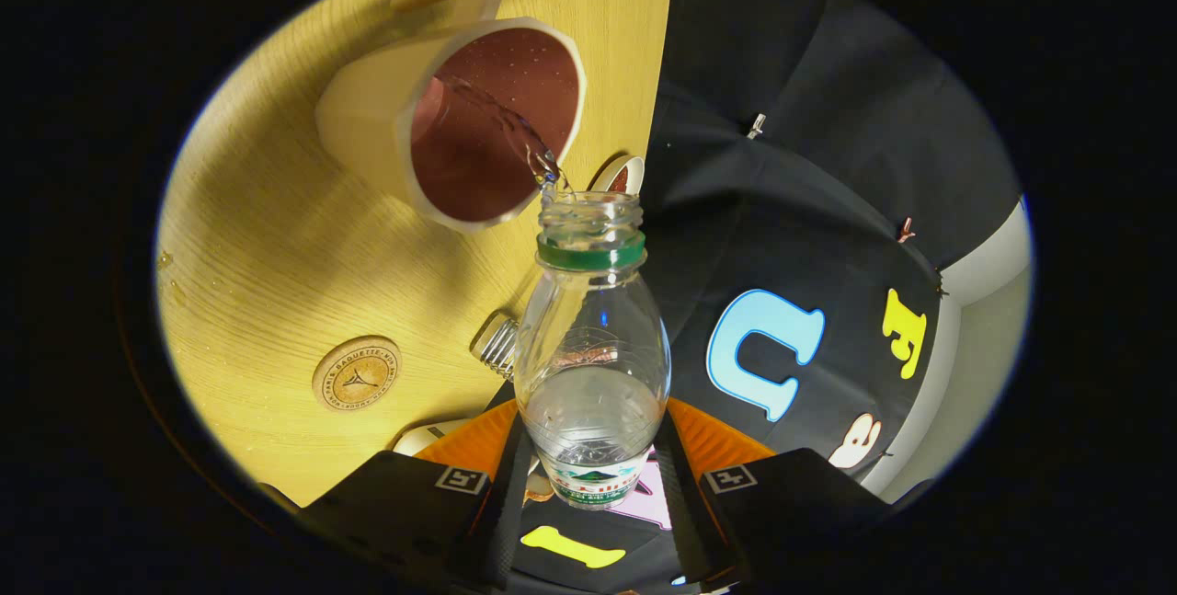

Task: Take the bottle from table, then pour the juice into the cup, finally place the bottle on the coaster

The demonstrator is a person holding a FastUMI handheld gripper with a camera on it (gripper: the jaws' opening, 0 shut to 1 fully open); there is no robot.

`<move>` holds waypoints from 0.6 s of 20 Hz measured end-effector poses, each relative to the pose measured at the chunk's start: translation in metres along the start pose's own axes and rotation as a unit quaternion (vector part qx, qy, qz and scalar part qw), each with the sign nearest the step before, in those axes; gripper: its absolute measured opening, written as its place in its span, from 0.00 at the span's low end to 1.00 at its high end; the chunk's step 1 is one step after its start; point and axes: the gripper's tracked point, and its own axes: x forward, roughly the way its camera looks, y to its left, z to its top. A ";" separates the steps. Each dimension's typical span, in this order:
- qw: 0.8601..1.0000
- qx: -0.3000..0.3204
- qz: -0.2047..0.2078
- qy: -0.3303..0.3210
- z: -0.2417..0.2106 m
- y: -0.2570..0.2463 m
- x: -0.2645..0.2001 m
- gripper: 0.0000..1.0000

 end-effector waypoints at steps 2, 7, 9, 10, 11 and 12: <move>1.000 -0.008 -0.003 -0.005 0.001 -0.001 0.000 0.70; 0.997 -0.064 -0.020 -0.042 0.012 -0.016 0.001 0.70; 0.996 -0.073 -0.023 -0.046 0.013 -0.017 0.000 0.70; 0.996 -0.077 -0.024 -0.044 0.015 -0.018 0.001 0.70; 0.995 -0.082 -0.025 -0.043 0.016 -0.019 -0.001 0.70; 0.995 -0.086 -0.025 -0.042 0.016 -0.020 0.000 0.70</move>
